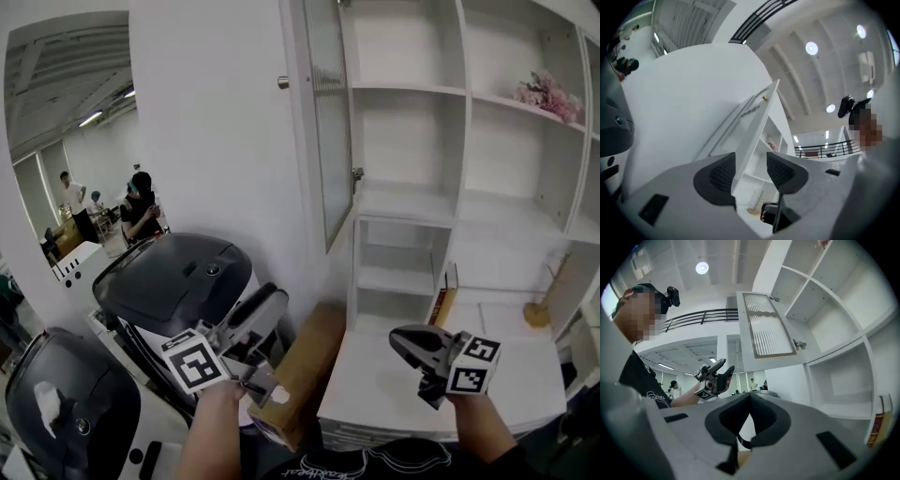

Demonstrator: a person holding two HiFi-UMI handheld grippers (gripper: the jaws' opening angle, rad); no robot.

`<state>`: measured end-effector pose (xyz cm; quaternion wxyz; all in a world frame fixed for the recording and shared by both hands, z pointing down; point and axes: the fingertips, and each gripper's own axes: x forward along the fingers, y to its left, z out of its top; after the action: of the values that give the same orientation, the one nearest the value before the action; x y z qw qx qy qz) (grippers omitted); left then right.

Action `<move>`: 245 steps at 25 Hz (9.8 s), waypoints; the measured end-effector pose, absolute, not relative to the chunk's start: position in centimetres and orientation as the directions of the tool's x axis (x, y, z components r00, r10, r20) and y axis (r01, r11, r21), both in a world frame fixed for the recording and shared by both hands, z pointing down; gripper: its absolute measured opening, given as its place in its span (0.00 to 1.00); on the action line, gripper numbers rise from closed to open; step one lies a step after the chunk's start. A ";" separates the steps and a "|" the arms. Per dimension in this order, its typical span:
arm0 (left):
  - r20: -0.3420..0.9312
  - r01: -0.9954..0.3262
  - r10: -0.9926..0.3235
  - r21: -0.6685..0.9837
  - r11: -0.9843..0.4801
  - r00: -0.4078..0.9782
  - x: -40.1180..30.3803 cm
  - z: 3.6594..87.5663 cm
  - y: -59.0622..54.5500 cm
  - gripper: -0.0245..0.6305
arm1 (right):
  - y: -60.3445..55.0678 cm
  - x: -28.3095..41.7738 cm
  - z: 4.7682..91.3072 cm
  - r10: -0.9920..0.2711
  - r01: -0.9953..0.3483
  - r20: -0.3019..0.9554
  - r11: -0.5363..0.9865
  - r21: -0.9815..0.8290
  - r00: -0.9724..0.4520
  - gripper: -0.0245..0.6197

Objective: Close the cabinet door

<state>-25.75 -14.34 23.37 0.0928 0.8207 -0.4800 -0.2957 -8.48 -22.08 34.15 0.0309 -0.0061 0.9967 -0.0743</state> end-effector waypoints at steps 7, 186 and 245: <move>-0.529 -0.574 -0.658 0.343 -0.744 0.536 -28.6 15.0 -16.3 0.33 | -22.4 -9.1 34.2 -0.118 -0.107 -0.070 0.984 -0.145 -0.991 0.05; -0.502 -0.782 -0.689 -0.603 -0.155 0.523 -1.5 -4.1 -46.0 0.15 | -40.6 15.1 36.9 -0.404 -0.373 -0.095 0.896 -0.239 -0.910 0.05; -0.260 -0.790 -0.750 -0.295 -0.538 0.608 -0.4 11.8 -39.5 0.32 | -32.4 15.6 38.7 -0.379 -0.360 -0.026 0.897 -0.255 -0.925 0.05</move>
<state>-0.38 -39.50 11.82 -0.1942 0.8754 -0.4397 -0.0508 15.56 -32.39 38.68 0.0375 -0.1899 0.9733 -0.1237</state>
